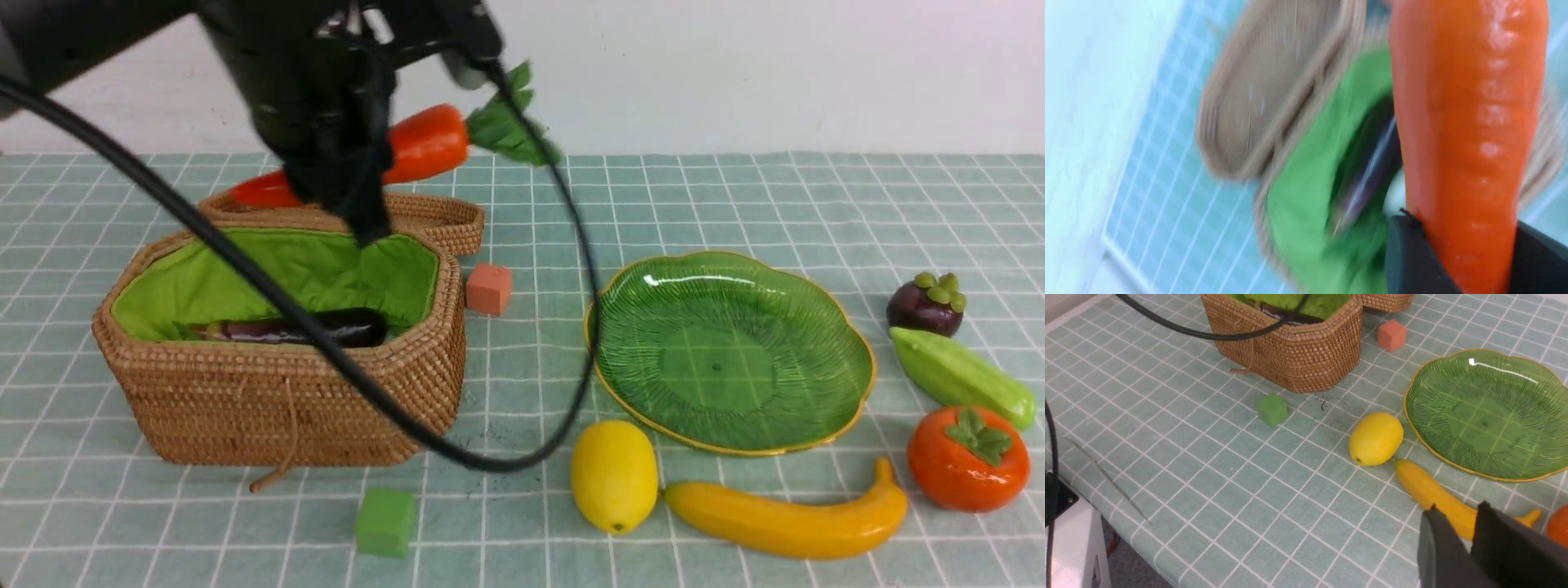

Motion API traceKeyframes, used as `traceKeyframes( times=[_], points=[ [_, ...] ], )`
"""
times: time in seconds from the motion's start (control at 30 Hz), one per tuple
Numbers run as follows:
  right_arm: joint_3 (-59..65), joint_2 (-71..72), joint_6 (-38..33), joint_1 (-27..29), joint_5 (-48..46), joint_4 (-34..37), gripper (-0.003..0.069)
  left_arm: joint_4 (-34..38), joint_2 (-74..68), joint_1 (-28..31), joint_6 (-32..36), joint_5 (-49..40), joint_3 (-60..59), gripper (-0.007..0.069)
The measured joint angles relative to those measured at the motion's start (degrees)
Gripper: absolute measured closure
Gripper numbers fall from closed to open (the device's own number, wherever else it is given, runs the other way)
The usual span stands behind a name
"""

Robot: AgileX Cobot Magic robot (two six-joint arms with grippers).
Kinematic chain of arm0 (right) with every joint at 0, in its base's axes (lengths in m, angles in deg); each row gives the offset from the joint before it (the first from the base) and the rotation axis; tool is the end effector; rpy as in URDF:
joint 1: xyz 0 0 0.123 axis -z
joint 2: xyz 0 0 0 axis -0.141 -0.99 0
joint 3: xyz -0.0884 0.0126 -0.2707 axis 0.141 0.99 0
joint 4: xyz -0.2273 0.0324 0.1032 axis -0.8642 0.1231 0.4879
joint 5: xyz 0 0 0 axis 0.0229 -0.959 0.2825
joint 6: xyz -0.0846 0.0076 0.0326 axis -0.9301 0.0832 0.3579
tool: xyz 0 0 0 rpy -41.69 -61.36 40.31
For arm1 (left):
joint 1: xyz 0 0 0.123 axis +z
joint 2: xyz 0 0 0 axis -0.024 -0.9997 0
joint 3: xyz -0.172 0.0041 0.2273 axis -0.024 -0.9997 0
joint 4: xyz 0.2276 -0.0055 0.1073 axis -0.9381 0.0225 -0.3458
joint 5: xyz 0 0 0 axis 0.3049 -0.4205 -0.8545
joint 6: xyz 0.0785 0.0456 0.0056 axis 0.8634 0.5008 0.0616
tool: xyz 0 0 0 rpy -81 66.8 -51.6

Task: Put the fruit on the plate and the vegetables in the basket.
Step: Use the left arm to grab a carrot and put it into the left basket, then use the right arm to grab a lemon and put it into the right plate

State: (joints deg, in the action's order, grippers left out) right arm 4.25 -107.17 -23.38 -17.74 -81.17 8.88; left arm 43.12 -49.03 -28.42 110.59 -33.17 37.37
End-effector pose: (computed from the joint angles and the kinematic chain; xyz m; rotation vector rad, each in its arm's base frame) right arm 0.0104 0.0428 0.4222 -0.6568 1.9763 0.4592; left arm 0.3185 -0.1452 0.3889 1.3073 2.2064 0.5182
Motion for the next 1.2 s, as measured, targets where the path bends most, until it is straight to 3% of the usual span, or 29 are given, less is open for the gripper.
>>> traceKeyframes(
  times=[0.23,0.47,0.53,0.6,0.63,0.67,0.7,0.73,0.87,0.97,1.03,1.07,1.13,1.2],
  points=[
    [0.0,0.0,-0.02,0.0,0.64,-0.68,0.0519,3.71,-0.95,12.69,17.29,9.75,-11.59,0.0383],
    [0.0,0.0,-0.02,0.0,2.15,-0.8,0.0519,4.87,-3.34,14.37,13.63,17.62,-14.21,0.038],
    [0.0,0.0,-0.02,0.0,2.38,-0.8,0.0518,5.03,-3.42,14.37,10.7,18.43,-14.21,0.0329],
    [0.0,0.0,-0.02,0.0,2.46,-0.8,0.0516,5.03,-3.37,14.37,7.78,18.5,-14.21,0.0214],
    [0.0,0.0,-0.02,0.0,2.51,-0.8,0.0516,5.03,-3.37,14.37,7.25,18.42,-14.21,0.0193],
    [0.0,0.0,-0.02,0.0,2.53,-0.8,0.0516,5.03,-3.37,14.37,5.33,17.54,-14.21,0.0109],
    [0.0,0.0,-0.02,0.0,2.53,-0.8,0.0516,5.03,-3.37,14.37,4.77,17.39,-14.21,0.0099],
    [0.0,0.0,0.03,0.0,2.53,-0.8,0.0513,5.3,-3.37,14.37,2.31,15.76,-14.21,0.0025],
    [0.0,0.0,1.19,0.0,2.58,-0.8,0.051,8.81,-2.27,13.87,-4.56,14.76,-14.32,-0.0027],
    [0.0,-0.39,6.09,0.0,2.58,-0.8,0.0508,13.62,1.29,9.6,-11.69,17.58,-14.39,0.0066],
    [-0.27,-1.75,9.6,0.0,2.58,-1.25,0.0508,14.65,3.92,5.93,-16.34,19.38,-14.39,0.0206],
    [-0.26,-1.96,9.93,0.0,2.58,-1.34,0.0508,14.71,4.63,4.96,-17.47,19.49,-14.39,0.0223],
    [-0.53,-5.55,13.24,0.0,2.3,-1.69,0.0508,14.69,9.29,-0.95,-25.49,19.69,-14.39,0.0472],
    [-0.53,-9.45,14.69,0.0,1.36,-1.93,0.0508,14.1,12.46,-3.92,-30.36,18.99,-14.46,0.06]
  ],
)
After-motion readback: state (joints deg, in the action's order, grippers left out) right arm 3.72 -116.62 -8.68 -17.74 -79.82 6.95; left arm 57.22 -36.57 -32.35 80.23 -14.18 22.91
